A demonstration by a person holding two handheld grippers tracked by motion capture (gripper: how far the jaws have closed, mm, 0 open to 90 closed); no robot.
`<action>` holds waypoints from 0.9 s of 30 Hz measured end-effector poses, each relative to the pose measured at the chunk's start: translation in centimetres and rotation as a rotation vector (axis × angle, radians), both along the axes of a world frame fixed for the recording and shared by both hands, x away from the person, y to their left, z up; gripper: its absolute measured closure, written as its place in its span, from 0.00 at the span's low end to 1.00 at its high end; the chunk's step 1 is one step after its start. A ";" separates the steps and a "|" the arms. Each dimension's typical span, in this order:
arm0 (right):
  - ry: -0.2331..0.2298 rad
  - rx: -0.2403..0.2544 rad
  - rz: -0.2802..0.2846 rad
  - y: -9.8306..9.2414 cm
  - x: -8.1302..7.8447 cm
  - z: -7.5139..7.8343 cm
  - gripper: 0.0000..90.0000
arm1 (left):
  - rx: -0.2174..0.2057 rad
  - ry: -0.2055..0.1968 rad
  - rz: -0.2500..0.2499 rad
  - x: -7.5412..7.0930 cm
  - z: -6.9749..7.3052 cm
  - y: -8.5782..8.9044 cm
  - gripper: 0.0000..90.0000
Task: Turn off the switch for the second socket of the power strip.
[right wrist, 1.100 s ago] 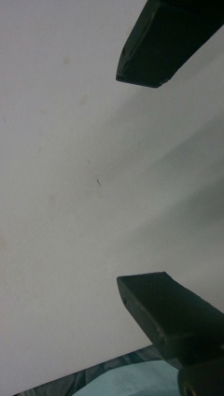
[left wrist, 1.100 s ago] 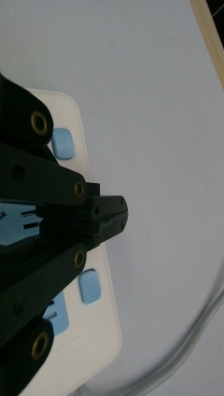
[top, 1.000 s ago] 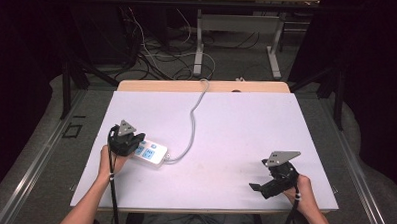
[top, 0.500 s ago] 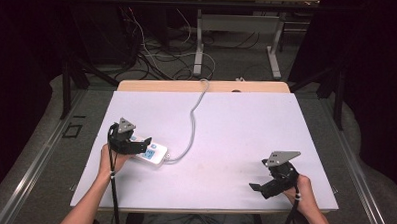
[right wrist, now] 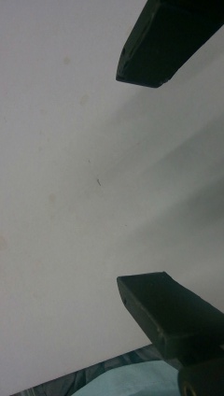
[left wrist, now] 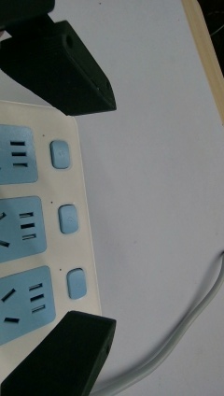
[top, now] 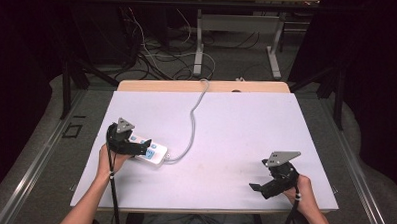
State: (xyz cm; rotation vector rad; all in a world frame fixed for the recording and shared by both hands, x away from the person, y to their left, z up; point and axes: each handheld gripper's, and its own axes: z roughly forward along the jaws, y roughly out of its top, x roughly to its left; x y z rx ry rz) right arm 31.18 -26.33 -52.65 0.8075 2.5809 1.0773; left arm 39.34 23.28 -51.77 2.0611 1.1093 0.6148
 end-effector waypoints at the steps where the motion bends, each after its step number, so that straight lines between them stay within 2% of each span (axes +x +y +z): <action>1: 0.000 0.000 0.000 0.0 0.0 0.0 0.03 | 0.001 -0.002 0.001 0.0 0.0 0.0 0.00; 11: 0.007 -0.007 0.012 0.0 0.0 0.1 0.03 | 0.010 0.000 -0.010 -0.4 0.2 -0.1 0.00; 12: -0.006 -0.012 0.023 -0.1 0.1 0.1 0.03 | 0.010 -0.001 -0.009 -0.5 0.2 -0.1 0.00; 14: -0.003 -0.002 0.004 0.0 0.1 0.0 0.03 | 0.003 -0.002 -0.009 -0.7 0.2 -0.1 0.00; 15: -0.004 -0.003 0.015 0.0 0.1 0.1 0.03 | 0.009 0.010 -0.015 -0.8 0.3 -0.1 0.00; 17: -0.003 -0.006 0.003 0.1 0.0 0.0 0.03 | 0.009 0.008 -0.015 -1.0 0.2 0.0 0.00; 27: -0.002 -0.001 0.010 0.0 0.0 0.0 0.03 | 0.003 0.014 -0.014 -2.5 0.5 0.9 0.00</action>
